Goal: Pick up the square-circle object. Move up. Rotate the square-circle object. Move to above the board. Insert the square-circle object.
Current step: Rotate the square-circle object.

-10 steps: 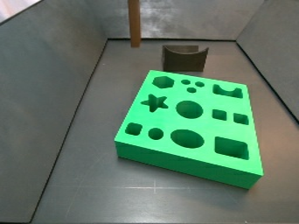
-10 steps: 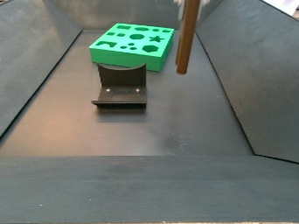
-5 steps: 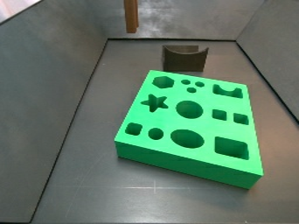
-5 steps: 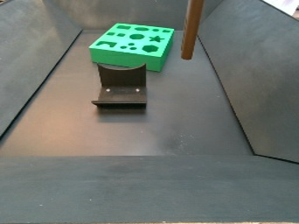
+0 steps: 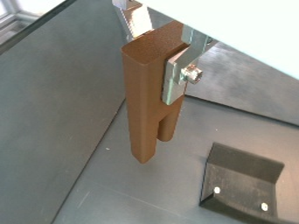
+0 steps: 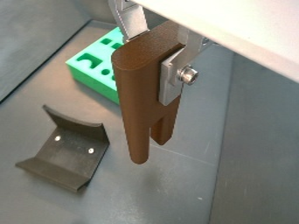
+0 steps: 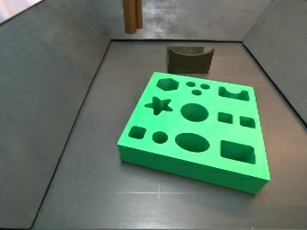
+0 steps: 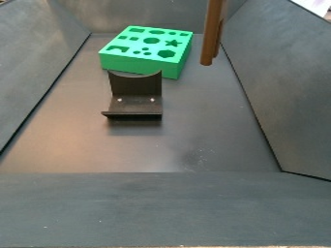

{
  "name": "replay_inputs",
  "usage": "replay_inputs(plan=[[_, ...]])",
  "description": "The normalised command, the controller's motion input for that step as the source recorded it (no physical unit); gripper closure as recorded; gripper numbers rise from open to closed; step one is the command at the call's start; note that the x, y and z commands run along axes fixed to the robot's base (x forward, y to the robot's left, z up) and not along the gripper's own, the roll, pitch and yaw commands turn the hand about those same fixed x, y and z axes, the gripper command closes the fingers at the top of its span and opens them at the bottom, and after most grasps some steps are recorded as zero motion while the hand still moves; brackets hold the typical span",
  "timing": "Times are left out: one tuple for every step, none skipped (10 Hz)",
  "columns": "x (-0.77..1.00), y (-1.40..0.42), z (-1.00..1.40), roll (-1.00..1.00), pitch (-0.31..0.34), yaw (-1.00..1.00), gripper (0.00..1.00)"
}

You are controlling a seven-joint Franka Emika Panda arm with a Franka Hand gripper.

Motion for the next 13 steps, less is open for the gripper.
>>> replay_inputs(plan=[[0.05,0.01,0.01,-0.02,0.102,-0.20,1.00],[0.07,0.03,0.00,-0.01,0.032,-1.00,1.00],[0.07,0.04,0.00,-0.01,0.033,-1.00,1.00],[0.06,0.03,-0.01,-0.01,0.037,-1.00,1.00],[0.06,0.03,-0.01,-0.01,0.043,-1.00,1.00],[0.06,0.03,-0.01,-0.01,0.047,-1.00,1.00],[0.06,0.03,-0.01,-0.01,0.059,-1.00,1.00],[0.06,0.03,-0.01,-0.01,0.065,-1.00,1.00],[0.06,0.03,-0.01,-0.02,0.082,-1.00,1.00],[0.06,0.03,-0.01,-0.02,0.100,-1.00,1.00],[0.06,0.03,-0.01,-0.02,0.105,-0.71,1.00],[0.06,0.03,-0.01,-0.02,0.103,-0.55,1.00],[0.06,0.03,0.00,-0.02,0.101,-0.32,1.00]])
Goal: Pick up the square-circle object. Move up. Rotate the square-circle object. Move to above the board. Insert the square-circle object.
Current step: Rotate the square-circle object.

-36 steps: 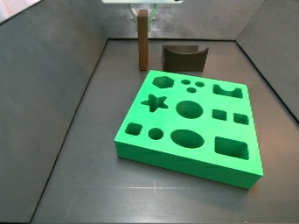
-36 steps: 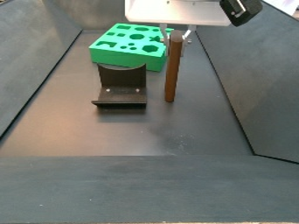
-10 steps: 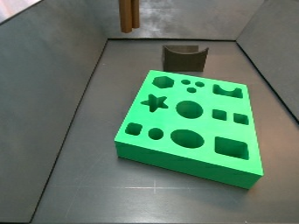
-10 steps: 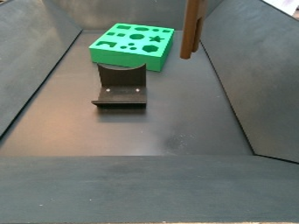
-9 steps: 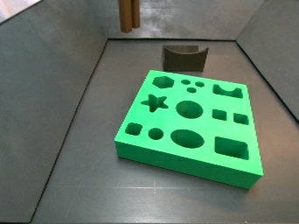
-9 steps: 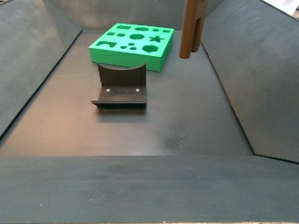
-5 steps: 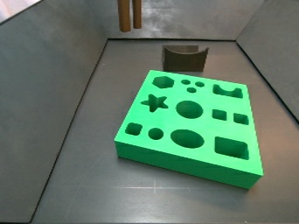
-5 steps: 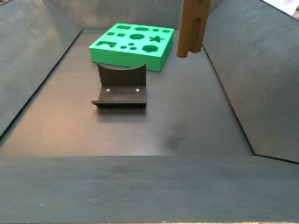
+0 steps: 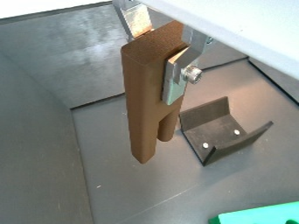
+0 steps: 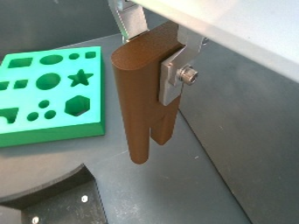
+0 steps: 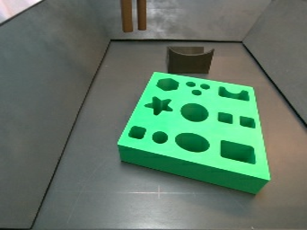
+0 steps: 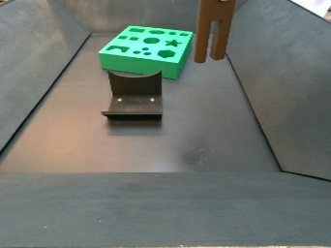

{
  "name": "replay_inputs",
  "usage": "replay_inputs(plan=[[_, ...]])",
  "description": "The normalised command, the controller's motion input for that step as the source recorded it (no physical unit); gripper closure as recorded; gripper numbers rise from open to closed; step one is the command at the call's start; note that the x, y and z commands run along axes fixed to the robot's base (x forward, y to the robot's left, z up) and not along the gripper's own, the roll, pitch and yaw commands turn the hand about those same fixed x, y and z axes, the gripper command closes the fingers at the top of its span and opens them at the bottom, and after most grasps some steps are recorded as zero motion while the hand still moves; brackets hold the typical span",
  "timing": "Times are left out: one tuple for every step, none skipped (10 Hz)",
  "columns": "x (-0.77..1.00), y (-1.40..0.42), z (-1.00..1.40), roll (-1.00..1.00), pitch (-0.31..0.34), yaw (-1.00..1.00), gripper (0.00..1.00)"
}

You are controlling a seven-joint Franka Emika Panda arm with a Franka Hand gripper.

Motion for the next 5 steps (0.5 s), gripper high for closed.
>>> replay_inputs(plan=[[0.06,0.03,0.00,-0.02,0.100,-0.21,1.00],[0.00,0.00,0.00,-0.01,0.071,-1.00,1.00],[0.00,0.00,0.00,-0.02,0.073,-1.00,1.00],[0.00,0.00,0.00,-0.02,0.094,-1.00,1.00],[0.00,0.01,0.01,-0.02,0.094,-0.78,1.00]])
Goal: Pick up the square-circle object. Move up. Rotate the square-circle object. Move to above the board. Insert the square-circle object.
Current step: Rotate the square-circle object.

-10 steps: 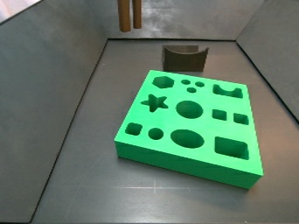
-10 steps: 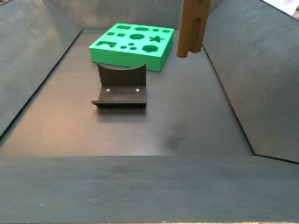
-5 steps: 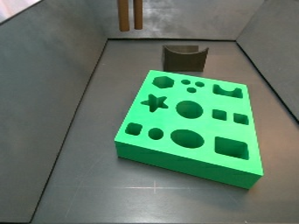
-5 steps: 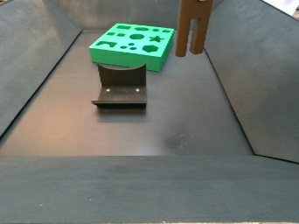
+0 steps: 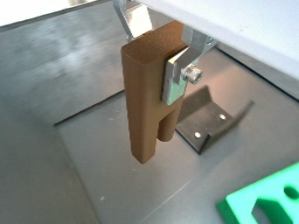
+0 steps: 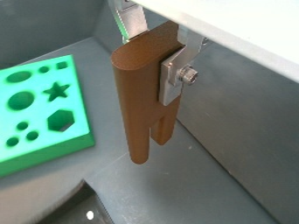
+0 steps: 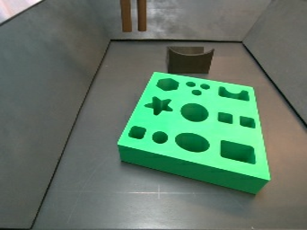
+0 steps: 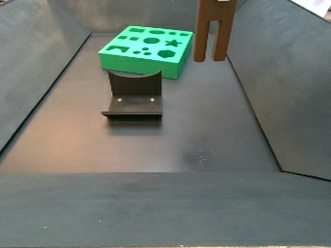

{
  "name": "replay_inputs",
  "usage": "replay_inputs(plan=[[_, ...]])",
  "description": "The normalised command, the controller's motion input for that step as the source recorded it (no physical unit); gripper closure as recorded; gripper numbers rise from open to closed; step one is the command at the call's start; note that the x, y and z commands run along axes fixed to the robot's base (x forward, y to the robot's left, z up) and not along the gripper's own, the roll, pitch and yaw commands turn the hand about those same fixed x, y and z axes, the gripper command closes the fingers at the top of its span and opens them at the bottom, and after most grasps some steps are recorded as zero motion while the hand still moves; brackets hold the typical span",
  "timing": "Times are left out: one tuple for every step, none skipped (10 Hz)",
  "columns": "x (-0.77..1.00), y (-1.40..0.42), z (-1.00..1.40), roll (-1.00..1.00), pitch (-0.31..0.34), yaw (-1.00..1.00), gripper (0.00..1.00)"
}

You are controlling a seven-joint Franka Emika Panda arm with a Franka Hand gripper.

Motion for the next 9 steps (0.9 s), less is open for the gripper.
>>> replay_inputs(plan=[[0.01,0.01,0.01,-0.02,0.091,-0.52,1.00],[0.01,0.01,0.01,-0.02,0.089,-0.29,1.00],[0.00,0.00,-1.00,-0.22,0.087,-0.17,1.00],[0.01,0.00,-1.00,-0.22,0.074,-0.11,1.00],[0.03,0.01,-1.00,-0.21,0.020,-0.07,1.00],[0.03,0.01,-1.00,-0.20,-0.010,-0.06,1.00],[0.02,0.02,-1.00,-0.18,-0.035,-0.05,1.00],[0.02,0.02,-1.00,-0.17,-0.052,-0.05,1.00],[0.03,0.02,-1.00,-0.17,-0.058,-0.04,1.00]])
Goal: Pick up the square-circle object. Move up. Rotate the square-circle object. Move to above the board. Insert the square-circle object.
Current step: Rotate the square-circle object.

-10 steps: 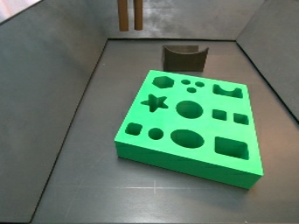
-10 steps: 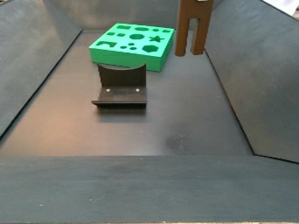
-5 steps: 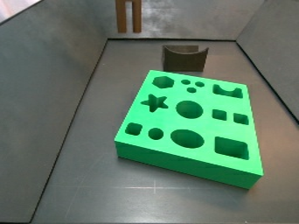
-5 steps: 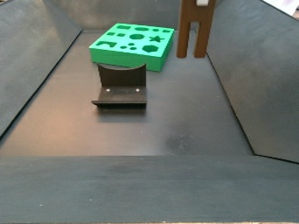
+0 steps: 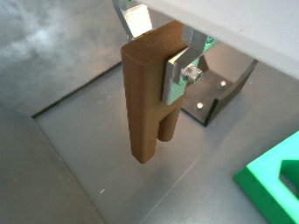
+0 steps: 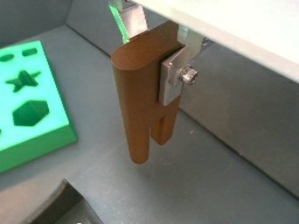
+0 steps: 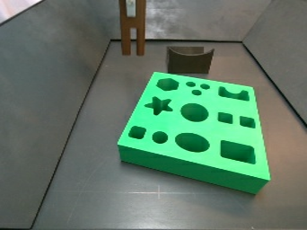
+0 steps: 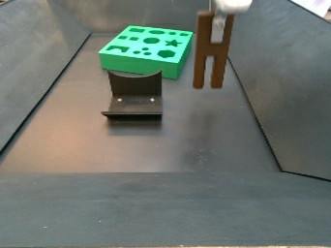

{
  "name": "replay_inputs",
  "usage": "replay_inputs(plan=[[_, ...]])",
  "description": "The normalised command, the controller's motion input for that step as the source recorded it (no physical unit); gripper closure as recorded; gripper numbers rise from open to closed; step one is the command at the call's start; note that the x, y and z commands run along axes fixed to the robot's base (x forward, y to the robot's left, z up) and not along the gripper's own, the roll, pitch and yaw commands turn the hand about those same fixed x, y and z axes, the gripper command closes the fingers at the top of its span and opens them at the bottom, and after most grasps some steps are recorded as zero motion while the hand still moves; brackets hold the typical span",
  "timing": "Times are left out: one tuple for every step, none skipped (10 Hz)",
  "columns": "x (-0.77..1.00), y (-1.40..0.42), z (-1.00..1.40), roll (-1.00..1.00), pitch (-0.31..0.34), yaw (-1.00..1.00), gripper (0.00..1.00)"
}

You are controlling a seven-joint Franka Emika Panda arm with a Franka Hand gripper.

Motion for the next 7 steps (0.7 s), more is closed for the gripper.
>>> replay_inputs(plan=[[0.03,0.02,-0.83,-0.18,-0.055,-0.04,1.00],[0.03,0.02,-0.68,-0.19,-0.053,-0.04,1.00],[0.03,0.01,-0.52,-0.20,-0.054,-0.04,1.00],[0.02,0.01,-0.32,-0.20,-0.059,-0.04,1.00],[0.02,0.01,-0.18,-0.21,-0.064,-0.04,1.00],[0.00,0.01,-0.11,-0.21,-0.049,-0.04,1.00],[0.00,0.01,-0.11,-0.21,-0.050,-0.04,1.00]])
